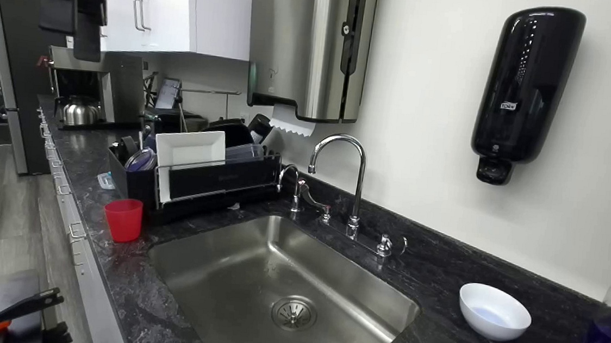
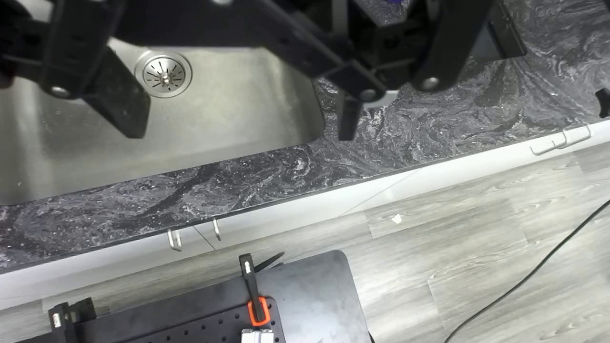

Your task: Use the sponge to wipe the countertop

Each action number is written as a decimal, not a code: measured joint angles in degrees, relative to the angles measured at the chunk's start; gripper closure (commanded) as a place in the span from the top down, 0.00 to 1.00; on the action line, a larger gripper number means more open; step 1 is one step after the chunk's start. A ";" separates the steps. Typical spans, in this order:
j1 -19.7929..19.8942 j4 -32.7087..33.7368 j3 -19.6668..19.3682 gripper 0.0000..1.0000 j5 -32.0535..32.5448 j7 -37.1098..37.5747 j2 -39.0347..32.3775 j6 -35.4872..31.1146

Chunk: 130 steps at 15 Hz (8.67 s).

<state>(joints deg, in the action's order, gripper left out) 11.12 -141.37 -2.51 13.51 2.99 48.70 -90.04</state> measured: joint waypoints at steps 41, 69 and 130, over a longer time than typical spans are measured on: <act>-0.44 14.21 -10.11 1.00 1.12 -5.44 -27.38 -12.61; 1.88 30.09 -14.04 1.00 -6.40 -8.09 -54.74 -22.48; 15.62 75.51 -5.15 0.00 -18.85 -17.47 -106.09 -29.79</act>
<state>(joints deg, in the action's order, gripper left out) 26.73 -65.85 -7.67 -5.34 -14.48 -57.39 -119.82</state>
